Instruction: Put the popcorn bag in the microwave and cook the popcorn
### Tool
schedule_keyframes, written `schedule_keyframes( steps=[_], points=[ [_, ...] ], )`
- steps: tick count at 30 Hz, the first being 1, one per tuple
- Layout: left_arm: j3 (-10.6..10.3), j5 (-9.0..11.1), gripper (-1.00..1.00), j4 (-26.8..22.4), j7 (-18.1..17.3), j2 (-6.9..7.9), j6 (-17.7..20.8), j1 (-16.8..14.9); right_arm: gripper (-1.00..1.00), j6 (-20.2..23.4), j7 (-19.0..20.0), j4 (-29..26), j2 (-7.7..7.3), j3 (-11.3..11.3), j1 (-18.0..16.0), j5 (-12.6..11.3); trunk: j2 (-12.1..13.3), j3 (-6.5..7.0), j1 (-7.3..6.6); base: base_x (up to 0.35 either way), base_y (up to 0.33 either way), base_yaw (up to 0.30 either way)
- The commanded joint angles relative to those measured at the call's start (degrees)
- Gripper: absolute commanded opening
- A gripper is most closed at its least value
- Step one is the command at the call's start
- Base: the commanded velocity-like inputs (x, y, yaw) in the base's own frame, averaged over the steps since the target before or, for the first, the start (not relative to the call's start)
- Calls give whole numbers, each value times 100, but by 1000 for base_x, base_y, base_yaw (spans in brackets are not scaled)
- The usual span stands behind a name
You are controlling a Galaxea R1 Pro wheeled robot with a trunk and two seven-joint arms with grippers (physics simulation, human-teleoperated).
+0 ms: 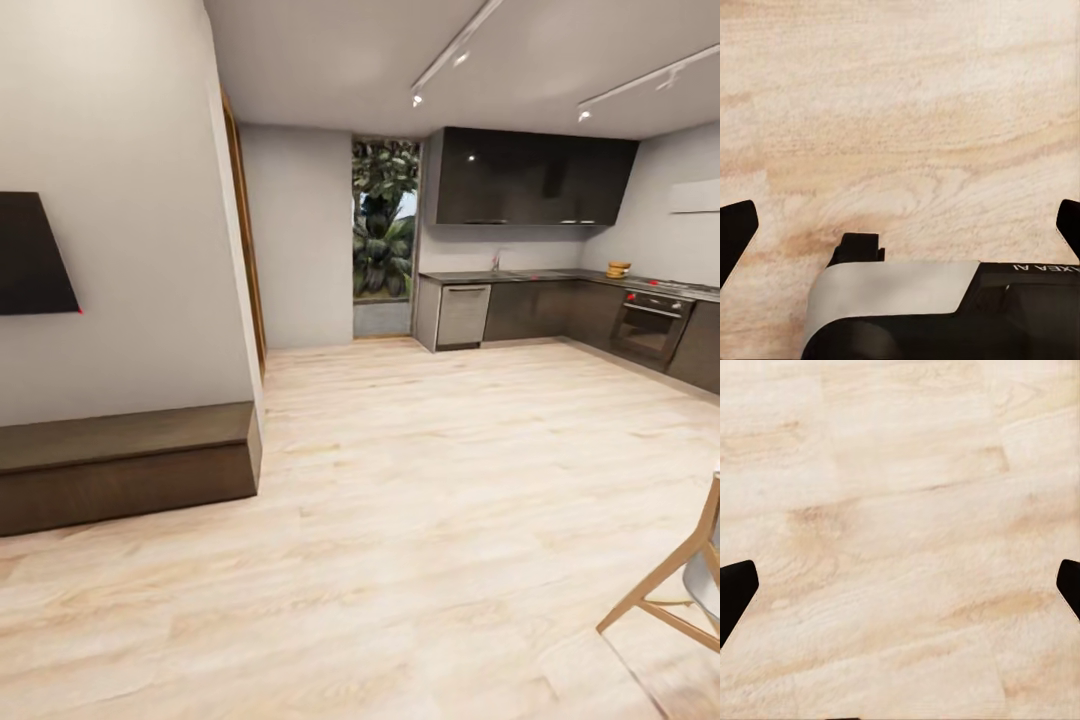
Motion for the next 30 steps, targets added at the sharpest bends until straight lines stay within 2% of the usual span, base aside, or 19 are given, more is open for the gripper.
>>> schedule_keyframes(
  steps=[1, 18, 30],
  points=[
    [26, 3, 100, 5, 6, -2, -19, -4, 100, -18, 0, 4, 0, -4, -2, 4, -3, -6, 3, 343, 0, -6],
    [26, 3, 100, 3, 6, -2, -18, -4, 100, -18, 0, 4, 0, -4, -3, 4, -3, -6, 3, 343, 59, -6],
    [26, 3, 100, 1, 6, -2, -18, -4, 100, -18, 0, 4, 0, -4, -1, 4, -3, -6, 3, 343, 0, -263]
  ],
)
